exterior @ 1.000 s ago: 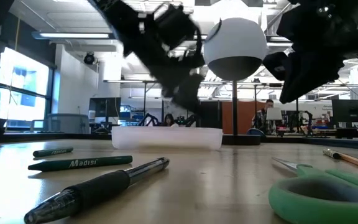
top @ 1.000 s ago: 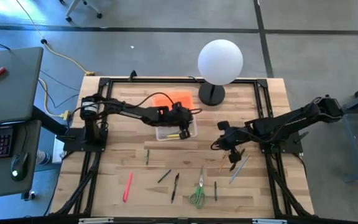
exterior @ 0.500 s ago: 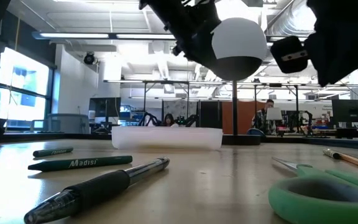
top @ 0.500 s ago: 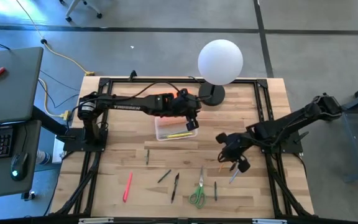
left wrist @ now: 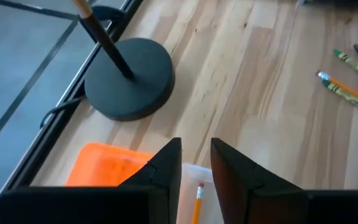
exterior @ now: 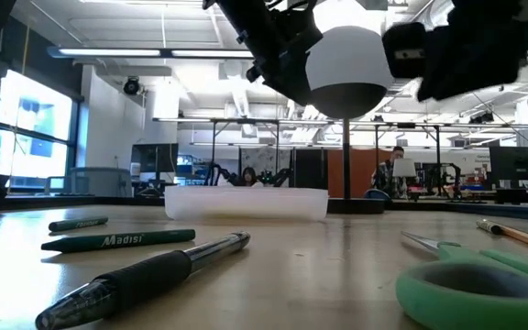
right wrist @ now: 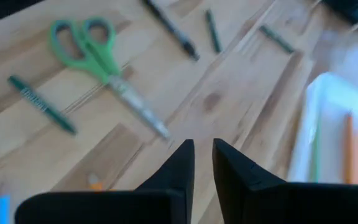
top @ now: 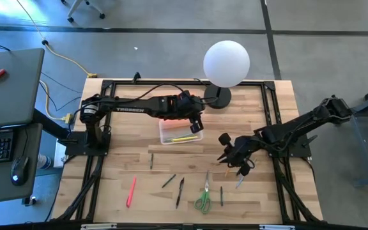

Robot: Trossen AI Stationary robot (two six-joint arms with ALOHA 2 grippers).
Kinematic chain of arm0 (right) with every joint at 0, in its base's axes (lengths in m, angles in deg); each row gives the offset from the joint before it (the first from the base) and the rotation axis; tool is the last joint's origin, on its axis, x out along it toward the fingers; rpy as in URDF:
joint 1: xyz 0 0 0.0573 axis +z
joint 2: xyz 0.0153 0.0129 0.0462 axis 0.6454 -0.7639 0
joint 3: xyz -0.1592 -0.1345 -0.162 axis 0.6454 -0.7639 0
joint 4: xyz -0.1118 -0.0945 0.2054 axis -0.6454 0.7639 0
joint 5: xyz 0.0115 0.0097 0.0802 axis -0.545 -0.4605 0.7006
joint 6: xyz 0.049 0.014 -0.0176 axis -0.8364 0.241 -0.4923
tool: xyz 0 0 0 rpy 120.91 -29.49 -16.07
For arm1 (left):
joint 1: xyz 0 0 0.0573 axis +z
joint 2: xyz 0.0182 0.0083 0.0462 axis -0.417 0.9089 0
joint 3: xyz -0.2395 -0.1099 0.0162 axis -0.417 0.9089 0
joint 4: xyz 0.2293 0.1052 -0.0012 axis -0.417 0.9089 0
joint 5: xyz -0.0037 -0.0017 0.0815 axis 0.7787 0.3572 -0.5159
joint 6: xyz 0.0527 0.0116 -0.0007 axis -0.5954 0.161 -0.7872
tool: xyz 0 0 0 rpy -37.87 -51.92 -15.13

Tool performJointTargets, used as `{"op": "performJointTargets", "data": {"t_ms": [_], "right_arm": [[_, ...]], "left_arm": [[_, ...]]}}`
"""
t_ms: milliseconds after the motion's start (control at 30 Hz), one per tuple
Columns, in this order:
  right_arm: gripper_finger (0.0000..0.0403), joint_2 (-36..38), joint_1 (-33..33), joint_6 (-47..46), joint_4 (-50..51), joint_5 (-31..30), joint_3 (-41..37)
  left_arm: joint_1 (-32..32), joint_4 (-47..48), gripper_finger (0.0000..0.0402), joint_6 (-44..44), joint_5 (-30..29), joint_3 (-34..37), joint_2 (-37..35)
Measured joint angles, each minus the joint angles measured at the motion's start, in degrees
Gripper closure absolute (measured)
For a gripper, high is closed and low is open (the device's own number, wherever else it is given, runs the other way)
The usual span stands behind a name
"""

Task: Pick & place school supplies into a supply box
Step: Put the green pen into the transparent supply box

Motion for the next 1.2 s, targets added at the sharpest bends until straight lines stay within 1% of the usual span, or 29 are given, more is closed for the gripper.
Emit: {"op": "performJointTargets", "data": {"t_ms": [100, 167, 333, 500, 600, 700, 800, 867, 967, 1100, 1200], "right_arm": [[0.0375, 0.0, 0.0, -0.1, -2.5, -2.1, 0.0], [0.038, 0.0, 0.0, -1.9, -3.0, -2.2, 0.0], [0.0391, 0.0, 0.0, -5.4, -2.9, -0.1, 0.0], [0.0389, 0.0, -0.2, -5.7, -8.4, 0.7, 0.0], [0.0374, 0.0, -0.2, -6.0, -9.8, 2.7, 0.0], [0.0348, 0.0, -0.2, -6.0, -10.0, 4.3, 0.0], [0.0316, 0.0, -0.2, -6.2, -9.2, 3.0, 0.0], [0.0296, 0.0, -0.2, -8.1, -7.9, 1.7, 0.0], [0.0275, 0.0, -0.2, -11.7, -3.5, 2.7, 0.0], [0.0268, 0.0, -0.2, -11.4, 5.6, 4.0, -0.1], [0.0274, 0.0, -0.2, -11.2, 7.3, 4.0, -2.6]], "left_arm": [[0.0, 1.6, 0.0284, 0.3, 0.0, 0.0, 0.0], [0.0, 2.2, 0.0284, 0.5, 0.0, 0.0, 0.0], [0.0, 3.7, 0.0284, 1.6, 0.4, 0.0, 0.0], [0.0, 6.0, 0.0284, 1.8, 0.3, 0.0, 0.0], [0.0, 6.2, 0.0284, 1.8, 0.2, 0.0, 0.0], [0.0, 6.2, 0.0284, 2.0, 0.3, 0.0, 0.0], [0.0, 6.4, 0.0284, 2.0, 0.3, 0.0, 0.0], [0.0, 6.8, 0.0284, 2.0, 0.3, 0.0, 0.0], [0.0, 7.5, 0.0284, 2.7, 0.3, 0.0, 0.0], [0.0, 8.6, 0.0284, 3.0, 0.3, 0.0, 0.0], [0.0, 8.7, 0.0284, 3.0, 0.3, 0.0, 0.0]]}}
